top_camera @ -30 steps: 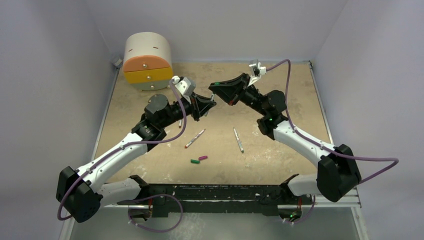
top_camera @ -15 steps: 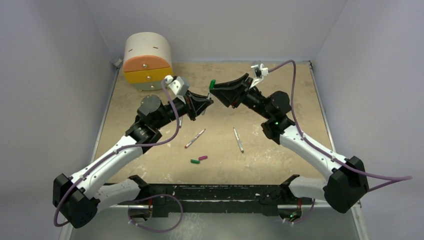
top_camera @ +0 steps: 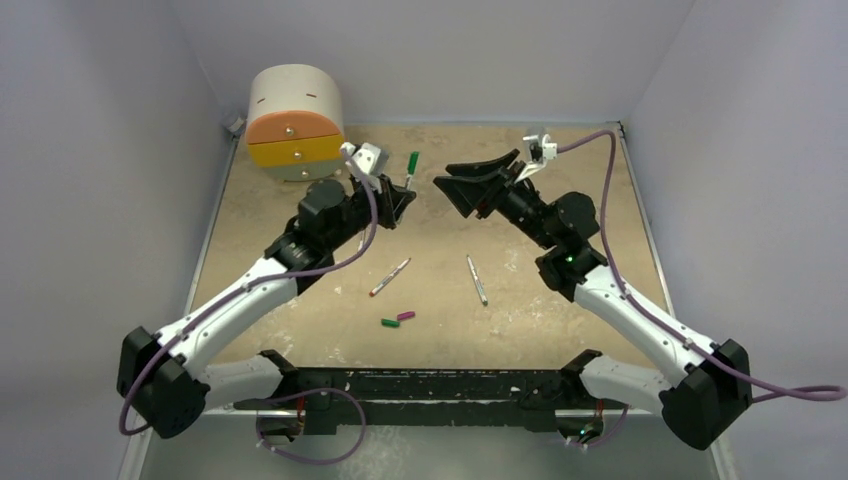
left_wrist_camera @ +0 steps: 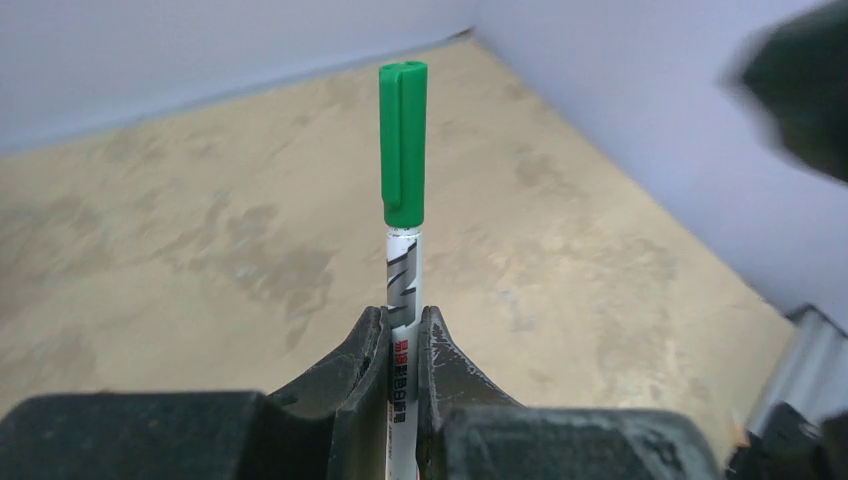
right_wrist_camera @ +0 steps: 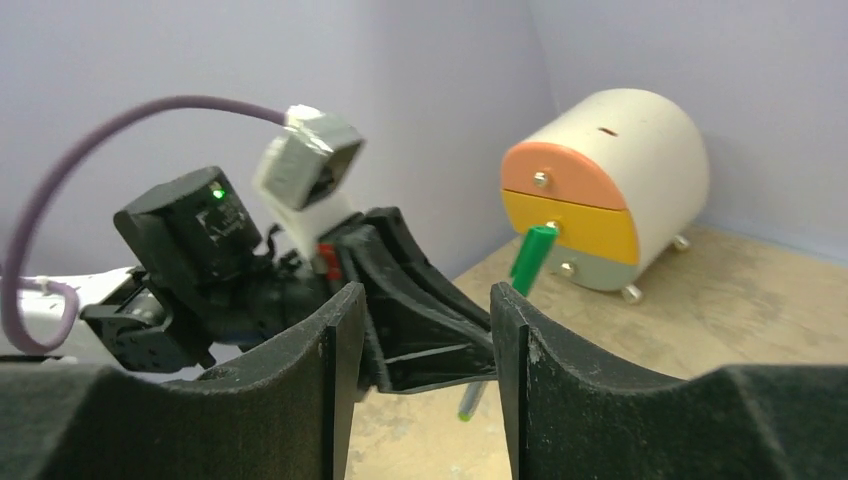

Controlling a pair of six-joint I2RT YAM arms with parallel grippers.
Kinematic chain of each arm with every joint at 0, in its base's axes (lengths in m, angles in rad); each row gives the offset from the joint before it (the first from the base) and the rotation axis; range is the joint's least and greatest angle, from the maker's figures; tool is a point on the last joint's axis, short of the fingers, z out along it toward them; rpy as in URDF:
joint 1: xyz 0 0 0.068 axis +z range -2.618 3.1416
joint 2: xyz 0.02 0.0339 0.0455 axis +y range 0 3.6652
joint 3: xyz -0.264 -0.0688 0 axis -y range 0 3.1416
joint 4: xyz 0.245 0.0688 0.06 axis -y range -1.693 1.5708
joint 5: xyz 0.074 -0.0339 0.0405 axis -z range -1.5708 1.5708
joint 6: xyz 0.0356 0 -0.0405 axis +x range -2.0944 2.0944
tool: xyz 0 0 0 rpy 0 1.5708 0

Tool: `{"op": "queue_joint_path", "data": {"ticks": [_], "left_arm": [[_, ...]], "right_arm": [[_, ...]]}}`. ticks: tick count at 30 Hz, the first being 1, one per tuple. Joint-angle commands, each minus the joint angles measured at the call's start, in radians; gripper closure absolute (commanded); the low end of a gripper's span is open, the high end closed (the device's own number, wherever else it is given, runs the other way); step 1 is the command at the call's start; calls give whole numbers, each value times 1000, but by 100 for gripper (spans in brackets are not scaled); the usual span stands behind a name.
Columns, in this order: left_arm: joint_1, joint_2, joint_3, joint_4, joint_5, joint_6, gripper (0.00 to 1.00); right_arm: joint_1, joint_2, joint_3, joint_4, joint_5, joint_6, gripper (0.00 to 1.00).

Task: Insert the pens into the pen caps

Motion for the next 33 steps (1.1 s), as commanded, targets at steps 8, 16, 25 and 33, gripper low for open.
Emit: {"op": "queue_joint_path", "data": {"ticks": [8, 16, 25, 33], "left_arm": [[31, 295, -7, -171, -449, -62, 100], [40, 492, 17, -230, -567, -105, 100], [42, 620, 37, -212, -615, -102, 100], [44, 676, 99, -252, -615, -79, 84]], "right_arm": [[-2, -110, -39, -348, 378, -134, 52], [-2, -73, -46, -350, 349, -128, 53], [-3, -27, -78, -341, 343, -132, 53], [-3, 2, -88, -349, 361, -136, 53]]}}
